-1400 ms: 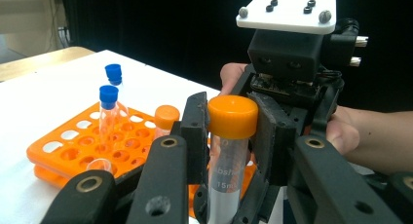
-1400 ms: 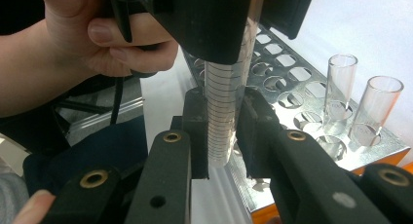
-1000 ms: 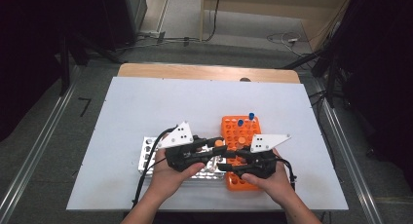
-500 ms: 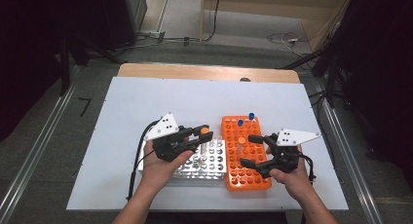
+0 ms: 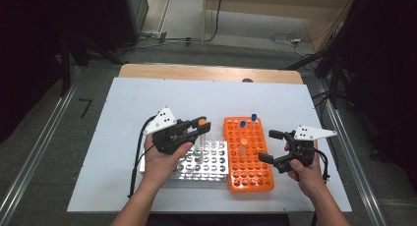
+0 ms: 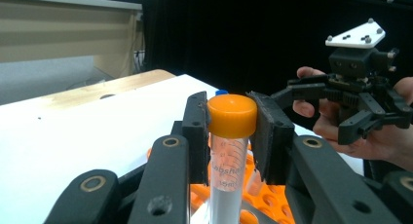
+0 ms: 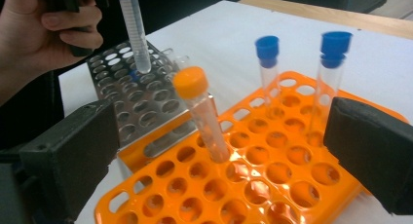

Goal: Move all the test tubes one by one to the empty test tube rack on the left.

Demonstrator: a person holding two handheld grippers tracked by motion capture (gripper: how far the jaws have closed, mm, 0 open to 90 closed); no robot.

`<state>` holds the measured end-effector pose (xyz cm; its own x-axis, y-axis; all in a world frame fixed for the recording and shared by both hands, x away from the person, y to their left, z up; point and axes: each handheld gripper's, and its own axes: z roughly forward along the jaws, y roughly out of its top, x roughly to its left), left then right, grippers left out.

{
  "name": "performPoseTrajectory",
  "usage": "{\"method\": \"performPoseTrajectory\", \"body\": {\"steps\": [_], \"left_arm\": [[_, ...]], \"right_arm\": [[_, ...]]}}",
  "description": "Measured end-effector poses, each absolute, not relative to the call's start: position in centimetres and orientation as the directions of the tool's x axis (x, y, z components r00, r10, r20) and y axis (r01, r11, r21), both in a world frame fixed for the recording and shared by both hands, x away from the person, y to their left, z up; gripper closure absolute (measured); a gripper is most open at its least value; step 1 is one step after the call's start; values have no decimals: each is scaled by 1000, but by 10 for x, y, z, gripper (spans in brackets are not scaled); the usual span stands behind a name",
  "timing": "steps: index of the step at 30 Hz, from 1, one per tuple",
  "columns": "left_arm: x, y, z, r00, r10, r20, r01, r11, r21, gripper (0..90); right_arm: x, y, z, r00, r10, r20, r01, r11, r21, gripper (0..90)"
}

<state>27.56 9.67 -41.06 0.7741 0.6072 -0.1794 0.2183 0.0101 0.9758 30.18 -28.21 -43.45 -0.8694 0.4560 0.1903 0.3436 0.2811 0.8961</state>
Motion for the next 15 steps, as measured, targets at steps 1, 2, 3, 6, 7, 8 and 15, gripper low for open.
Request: {"method": "performPoseTrajectory", "body": {"steps": [1, 2, 3, 6, 7, 8, 15], "left_arm": [[277, 96, -411, 773, 608, -179, 216, 13, 976, 711], [278, 95, -411, 772, 610, -180, 215, 15, 977, 711], [279, 94, -411, 770, 613, -176, 212, 14, 977, 711], [281, 93, -413, 765, 620, -173, 211, 12, 977, 711], [282, 92, -413, 765, 620, -177, 213, 16, 977, 711], [283, 93, -414, 764, 620, -177, 212, 17, 977, 711], [288, 89, -417, 762, 622, -180, 215, 19, 976, 711]], "right_arm": [[303, -283, -436, -866, 462, 192, 348, 280, 895, 0], [303, -284, -437, -864, 466, 192, 351, 282, 893, 0], [304, -284, -438, -861, 471, 192, 353, 282, 892, 0], [305, -286, -441, -855, 481, 193, 360, 283, 889, 0], [306, -287, -441, -855, 482, 193, 359, 281, 890, 0], [306, -287, -442, -853, 484, 195, 363, 281, 889, 0], [308, -290, -445, -845, 499, 192, 366, 277, 888, 0]]}}
